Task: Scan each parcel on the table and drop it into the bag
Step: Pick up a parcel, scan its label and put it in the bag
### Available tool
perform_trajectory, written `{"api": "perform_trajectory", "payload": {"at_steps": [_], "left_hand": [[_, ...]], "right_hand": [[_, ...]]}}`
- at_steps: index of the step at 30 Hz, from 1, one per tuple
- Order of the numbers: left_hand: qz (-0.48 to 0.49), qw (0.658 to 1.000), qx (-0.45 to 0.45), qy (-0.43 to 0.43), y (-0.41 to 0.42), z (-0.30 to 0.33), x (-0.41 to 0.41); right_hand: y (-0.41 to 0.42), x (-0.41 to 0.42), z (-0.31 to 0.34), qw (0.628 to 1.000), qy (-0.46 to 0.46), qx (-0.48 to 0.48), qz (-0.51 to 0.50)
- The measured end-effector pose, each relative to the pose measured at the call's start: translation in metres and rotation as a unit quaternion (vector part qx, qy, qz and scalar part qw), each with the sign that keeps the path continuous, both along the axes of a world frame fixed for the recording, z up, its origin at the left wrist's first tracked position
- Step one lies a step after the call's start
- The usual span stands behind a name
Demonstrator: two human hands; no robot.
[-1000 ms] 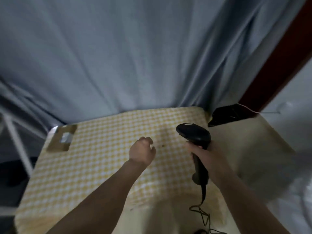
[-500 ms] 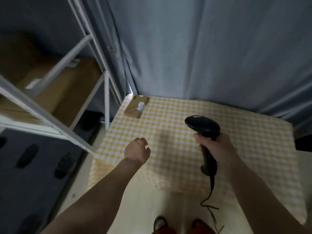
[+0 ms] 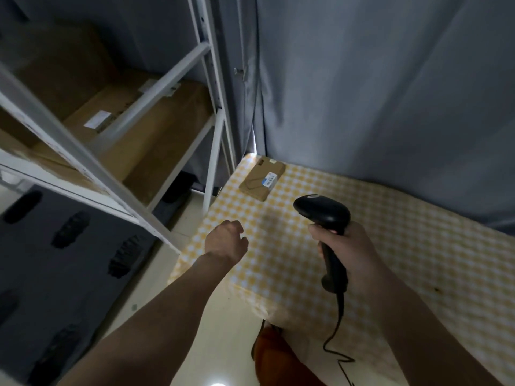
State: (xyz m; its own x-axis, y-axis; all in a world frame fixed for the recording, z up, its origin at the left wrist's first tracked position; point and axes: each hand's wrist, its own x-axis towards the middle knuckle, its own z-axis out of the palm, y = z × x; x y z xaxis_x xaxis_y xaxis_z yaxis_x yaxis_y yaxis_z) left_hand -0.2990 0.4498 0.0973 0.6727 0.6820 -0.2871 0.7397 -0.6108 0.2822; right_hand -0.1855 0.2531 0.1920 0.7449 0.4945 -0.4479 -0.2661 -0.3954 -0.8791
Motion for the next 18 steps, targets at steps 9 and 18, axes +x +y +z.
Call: {"api": "perform_trajectory", "payload": {"at_steps": [9, 18], "left_hand": [[-0.018, 0.998, 0.001, 0.059, 0.072, -0.030, 0.078], [-0.002, 0.988, -0.027, 0.153, 0.121, -0.086, 0.143]], "right_hand": [[0.070, 0.065, -0.029, 1.000, 0.019, -0.011, -0.020], [0.125, 0.105, -0.073, 0.995, 0.087, -0.034, -0.029]]}}
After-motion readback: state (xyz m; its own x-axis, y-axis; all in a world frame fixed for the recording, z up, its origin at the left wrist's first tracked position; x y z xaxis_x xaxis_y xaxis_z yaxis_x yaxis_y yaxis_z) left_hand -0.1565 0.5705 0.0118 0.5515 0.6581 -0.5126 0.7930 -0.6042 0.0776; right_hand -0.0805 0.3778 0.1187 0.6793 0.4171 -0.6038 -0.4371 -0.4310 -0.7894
